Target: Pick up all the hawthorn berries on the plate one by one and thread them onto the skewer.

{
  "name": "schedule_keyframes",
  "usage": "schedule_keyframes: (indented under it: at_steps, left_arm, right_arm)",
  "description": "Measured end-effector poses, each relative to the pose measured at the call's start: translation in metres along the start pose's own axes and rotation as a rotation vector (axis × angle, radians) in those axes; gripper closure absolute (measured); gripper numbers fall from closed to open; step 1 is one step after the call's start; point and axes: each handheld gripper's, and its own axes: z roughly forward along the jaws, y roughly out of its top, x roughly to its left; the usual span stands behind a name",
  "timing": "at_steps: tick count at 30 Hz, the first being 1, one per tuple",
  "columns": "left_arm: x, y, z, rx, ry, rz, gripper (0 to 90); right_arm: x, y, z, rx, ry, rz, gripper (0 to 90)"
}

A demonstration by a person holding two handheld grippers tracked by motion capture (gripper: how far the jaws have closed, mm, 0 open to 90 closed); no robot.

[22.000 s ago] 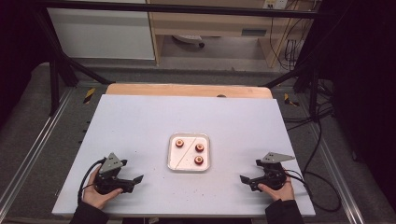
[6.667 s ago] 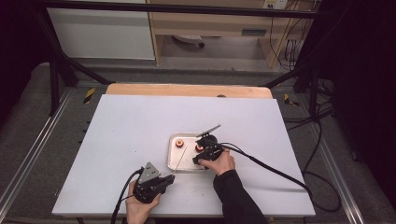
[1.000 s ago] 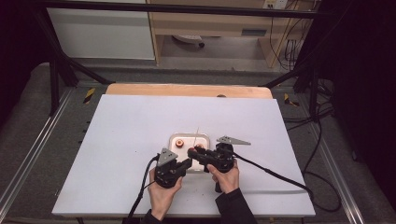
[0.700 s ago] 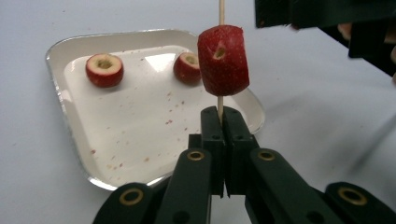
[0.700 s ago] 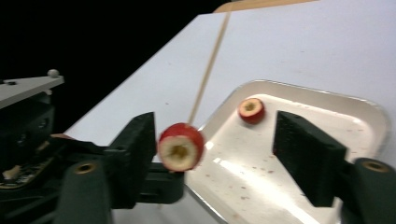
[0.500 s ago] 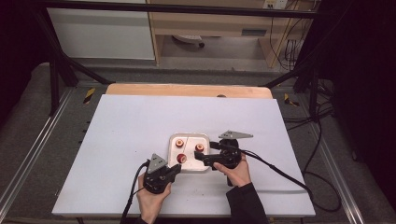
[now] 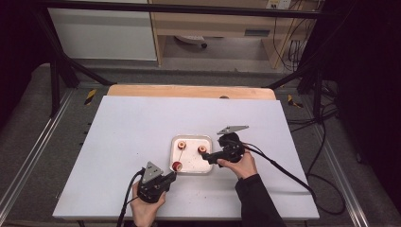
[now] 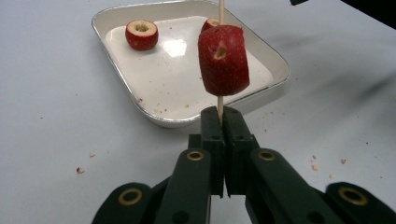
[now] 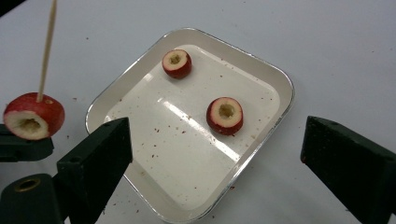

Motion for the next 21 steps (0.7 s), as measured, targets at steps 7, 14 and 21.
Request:
schedule_keyframes:
  at_steps: [7, 14, 21]
  left_arm:
    - [0.003, -0.002, -0.003, -0.006, 0.002, 0.001, 88.4]
    - [0.003, -0.004, -0.003, -0.001, 0.005, 0.002, 88.5]
    - [0.004, -0.005, -0.004, 0.0, 0.001, 0.003, 88.5]
  right_arm:
    - [0.003, 0.015, 0.015, 0.085, -0.038, -0.029, 10.9]
    - [0.003, 0.03, 0.032, 0.16, -0.039, -0.018, 19.8]
    - [0.0, 0.036, 0.048, 0.235, -0.047, 0.017, 31.0]
